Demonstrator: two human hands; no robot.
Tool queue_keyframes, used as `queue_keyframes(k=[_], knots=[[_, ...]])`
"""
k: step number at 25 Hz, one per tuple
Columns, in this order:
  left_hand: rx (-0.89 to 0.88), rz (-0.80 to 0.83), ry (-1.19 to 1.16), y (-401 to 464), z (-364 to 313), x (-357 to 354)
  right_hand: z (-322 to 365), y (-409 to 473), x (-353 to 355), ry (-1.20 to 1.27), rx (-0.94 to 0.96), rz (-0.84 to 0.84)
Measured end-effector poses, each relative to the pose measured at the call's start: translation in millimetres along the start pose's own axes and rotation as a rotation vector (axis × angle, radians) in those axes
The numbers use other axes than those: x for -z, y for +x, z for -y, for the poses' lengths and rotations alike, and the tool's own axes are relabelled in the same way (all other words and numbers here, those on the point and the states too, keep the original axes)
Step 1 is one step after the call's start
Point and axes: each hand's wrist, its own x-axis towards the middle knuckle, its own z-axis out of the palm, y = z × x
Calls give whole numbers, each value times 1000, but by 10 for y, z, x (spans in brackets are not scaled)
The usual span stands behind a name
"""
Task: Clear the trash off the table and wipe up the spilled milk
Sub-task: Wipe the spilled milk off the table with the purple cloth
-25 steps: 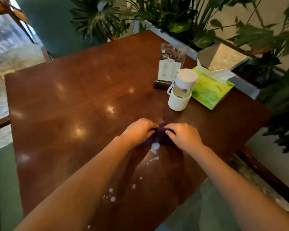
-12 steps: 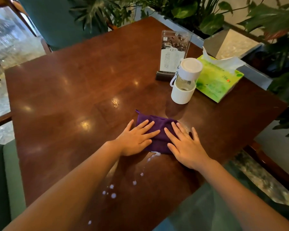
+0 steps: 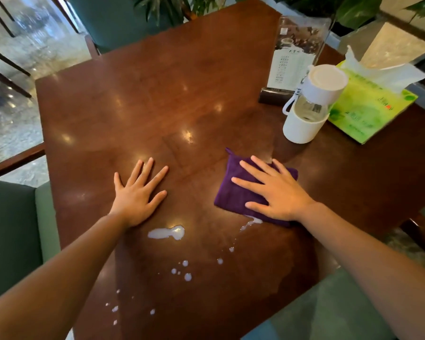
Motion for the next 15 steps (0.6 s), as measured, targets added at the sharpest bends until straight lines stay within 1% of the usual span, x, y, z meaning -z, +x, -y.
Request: queue_keyframes(k=[2, 5, 7, 8, 11, 13, 15], knots=[[-1, -11, -6, 3, 13, -43, 68, 10, -34, 10, -118, -34], [-8, -47, -20, 25, 30, -54, 141, -19, -48, 16, -449, -107], [-15, -62, -25, 24, 57, -89, 154, -116, -65, 10, -646, -106], [-18, -63, -28, 24, 67, -103, 176, -180, -80, 6, -713, -93], [-29, -38, -34, 50, 78, -99, 372, -260, -111, 31, -833, -108], [-43, -4, -38, 63, 99, -87, 630, -166, -120, 74, -852, -133], [-73, 20, -51, 79, 122, -78, 943, -35, -124, 101, -833, -159]])
